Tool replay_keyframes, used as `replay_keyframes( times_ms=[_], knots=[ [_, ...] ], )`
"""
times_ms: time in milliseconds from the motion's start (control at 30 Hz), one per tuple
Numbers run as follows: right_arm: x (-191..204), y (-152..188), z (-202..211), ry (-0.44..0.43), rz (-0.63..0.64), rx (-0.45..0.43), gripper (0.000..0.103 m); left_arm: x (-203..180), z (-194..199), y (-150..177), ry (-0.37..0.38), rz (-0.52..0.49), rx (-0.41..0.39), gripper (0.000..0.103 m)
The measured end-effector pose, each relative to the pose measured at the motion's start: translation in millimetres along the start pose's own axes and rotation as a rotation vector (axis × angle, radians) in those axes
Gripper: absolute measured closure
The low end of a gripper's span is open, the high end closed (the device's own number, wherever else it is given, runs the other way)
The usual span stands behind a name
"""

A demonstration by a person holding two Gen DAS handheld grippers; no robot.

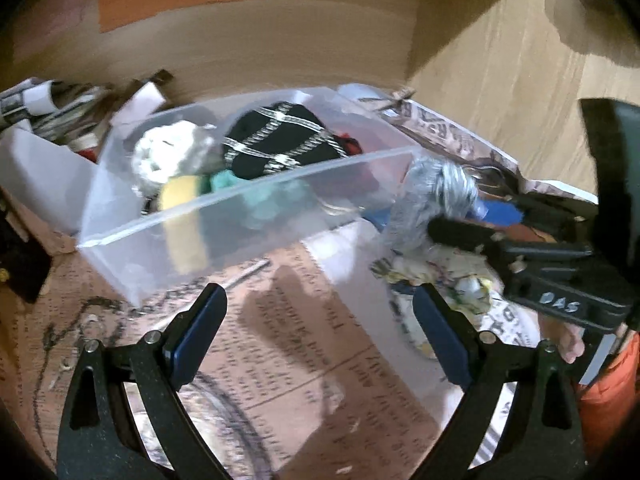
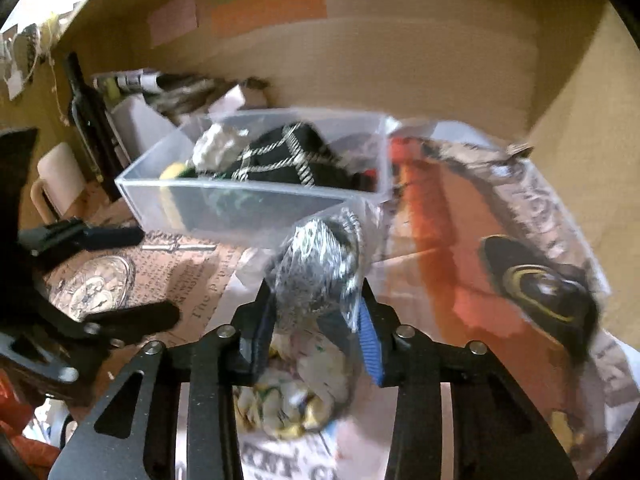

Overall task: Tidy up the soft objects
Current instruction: 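Grasp the bagged grey item with the right tool while the left tool grasps the floral scrunchie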

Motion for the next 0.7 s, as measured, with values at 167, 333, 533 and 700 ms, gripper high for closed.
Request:
replay_keyframes(
  times_ms=[167,333,533,700],
  knots=[
    [-19.4,7.0,26.6,0.042,-0.04,-0.063,0.071,-25.2,-14.9,-0.8,0.063,-0.026,0.056,0.008],
    [-37.9,20.1,40.1,0.069,-0.099,-0.093,0.072,-53.9,-28.5,-1.6,0.081,-0.074,0.09,0.008],
    [-50.2,33.1,57.0,0.066,-0.149,-0.13,0.072,-73.2,-54.1,-3.8,0.117,-0.066,0.158,0.009],
    [-50.0,35.1,60.4,0.062,-0.146,-0.141,0.072,-72.7,-54.4,-6.7,0.093,-0.073,0.129,0.037]
  ],
)
Point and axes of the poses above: each gripper's, at about its wrist camera, not at the fingertips, and z roughly against the way its jaws point, x to its left, y to its underside, the point moved 4 cm from there along -z, roughly the way its jaws point, and after that the axes turned 10 degrees about x, right-handed, at the moved point
